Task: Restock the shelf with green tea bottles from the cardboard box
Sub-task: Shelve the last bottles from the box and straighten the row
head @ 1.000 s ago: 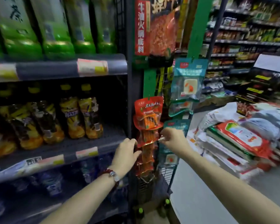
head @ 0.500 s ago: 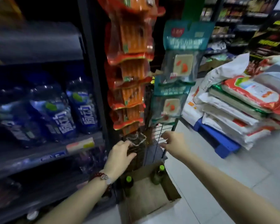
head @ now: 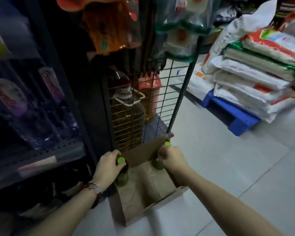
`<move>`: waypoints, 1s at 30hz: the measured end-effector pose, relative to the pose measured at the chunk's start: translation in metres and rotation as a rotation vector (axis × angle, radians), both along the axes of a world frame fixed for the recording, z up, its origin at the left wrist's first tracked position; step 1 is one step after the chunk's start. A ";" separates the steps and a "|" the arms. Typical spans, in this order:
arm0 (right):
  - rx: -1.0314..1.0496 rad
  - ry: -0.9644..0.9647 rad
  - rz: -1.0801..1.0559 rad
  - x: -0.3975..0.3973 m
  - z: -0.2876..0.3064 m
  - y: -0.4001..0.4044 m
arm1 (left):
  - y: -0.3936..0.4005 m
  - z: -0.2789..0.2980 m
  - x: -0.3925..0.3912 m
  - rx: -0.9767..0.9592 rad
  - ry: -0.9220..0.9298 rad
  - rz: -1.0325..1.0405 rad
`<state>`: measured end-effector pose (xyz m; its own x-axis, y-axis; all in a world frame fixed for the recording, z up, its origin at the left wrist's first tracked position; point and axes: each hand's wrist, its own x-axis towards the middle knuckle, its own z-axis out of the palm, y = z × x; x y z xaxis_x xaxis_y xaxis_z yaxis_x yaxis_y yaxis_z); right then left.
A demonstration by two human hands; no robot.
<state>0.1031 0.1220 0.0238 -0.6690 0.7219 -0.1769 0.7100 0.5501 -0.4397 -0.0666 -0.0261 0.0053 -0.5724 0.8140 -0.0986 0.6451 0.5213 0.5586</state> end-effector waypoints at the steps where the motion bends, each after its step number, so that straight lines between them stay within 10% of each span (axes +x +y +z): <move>1: -0.020 0.001 -0.017 0.002 -0.014 0.001 | 0.002 -0.010 0.000 -0.009 -0.005 0.007; 30: -0.186 0.471 -0.531 -0.015 -0.133 0.075 | 0.055 -0.116 -0.004 0.203 -0.182 0.044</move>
<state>0.0882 0.1972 -0.1089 -0.2729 0.9560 -0.1079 0.5728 0.0714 -0.8166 -0.0704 0.0294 -0.1112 -0.5953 0.8025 -0.0406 0.5038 0.4122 0.7591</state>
